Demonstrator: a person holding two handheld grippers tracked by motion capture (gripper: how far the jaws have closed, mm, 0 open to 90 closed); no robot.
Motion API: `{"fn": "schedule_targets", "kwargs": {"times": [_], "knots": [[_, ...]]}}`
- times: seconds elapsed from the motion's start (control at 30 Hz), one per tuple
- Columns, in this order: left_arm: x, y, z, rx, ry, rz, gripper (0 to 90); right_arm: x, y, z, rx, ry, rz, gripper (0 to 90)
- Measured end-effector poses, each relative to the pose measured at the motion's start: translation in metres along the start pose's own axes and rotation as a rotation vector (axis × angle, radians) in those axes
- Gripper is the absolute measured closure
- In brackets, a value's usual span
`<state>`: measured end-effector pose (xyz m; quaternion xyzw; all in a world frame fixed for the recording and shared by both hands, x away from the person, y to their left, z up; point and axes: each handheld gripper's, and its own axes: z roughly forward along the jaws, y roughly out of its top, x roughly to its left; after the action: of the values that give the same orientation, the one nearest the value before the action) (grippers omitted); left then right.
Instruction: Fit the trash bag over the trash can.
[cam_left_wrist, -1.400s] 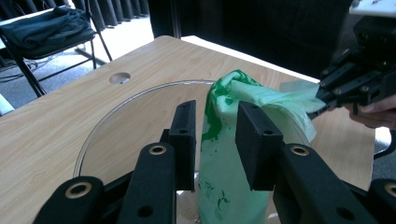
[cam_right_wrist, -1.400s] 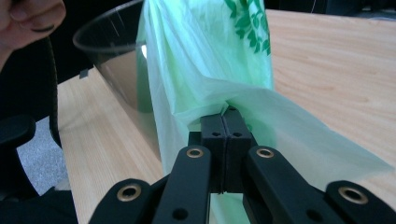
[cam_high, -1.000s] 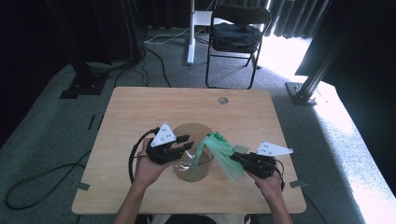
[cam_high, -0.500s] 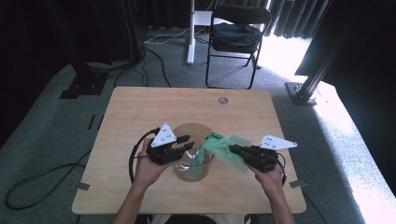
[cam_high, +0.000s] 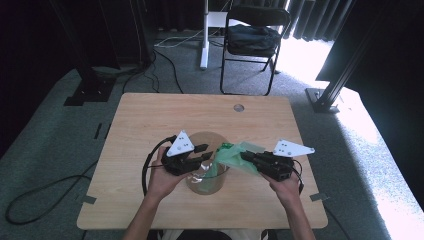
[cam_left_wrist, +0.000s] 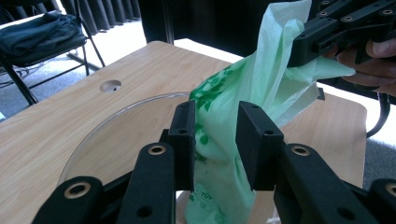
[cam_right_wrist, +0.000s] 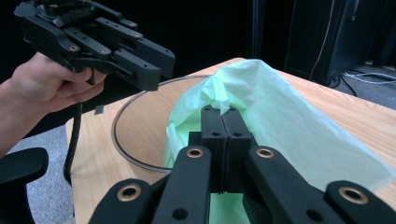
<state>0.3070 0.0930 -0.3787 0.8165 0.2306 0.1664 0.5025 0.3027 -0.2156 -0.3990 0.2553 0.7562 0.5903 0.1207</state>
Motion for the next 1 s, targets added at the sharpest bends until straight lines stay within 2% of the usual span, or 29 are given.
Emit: {"fn": "schedule_targets", "kwargs": {"times": [0.3, 0.43, 0.8, 1.0], "knots": [[-0.004, 0.007, 0.01, 0.016, -0.023, 0.017, 67.9, 0.004, 0.001, 0.004, -0.003, 0.017, -0.014, 90.0], [-0.005, 0.01, 0.016, 0.018, -0.049, 0.021, 65.5, 0.004, 0.001, 0.003, -0.003, 0.017, -0.015, 90.0], [-0.008, 0.015, 0.025, 0.037, -0.055, 0.029, 62.1, 0.006, 0.002, 0.004, -0.008, 0.024, -0.016, 90.0], [-0.01, 0.015, 0.029, 0.05, -0.083, 0.038, 59.1, 0.007, 0.002, 0.005, -0.007, 0.027, -0.018, 90.0]]}}
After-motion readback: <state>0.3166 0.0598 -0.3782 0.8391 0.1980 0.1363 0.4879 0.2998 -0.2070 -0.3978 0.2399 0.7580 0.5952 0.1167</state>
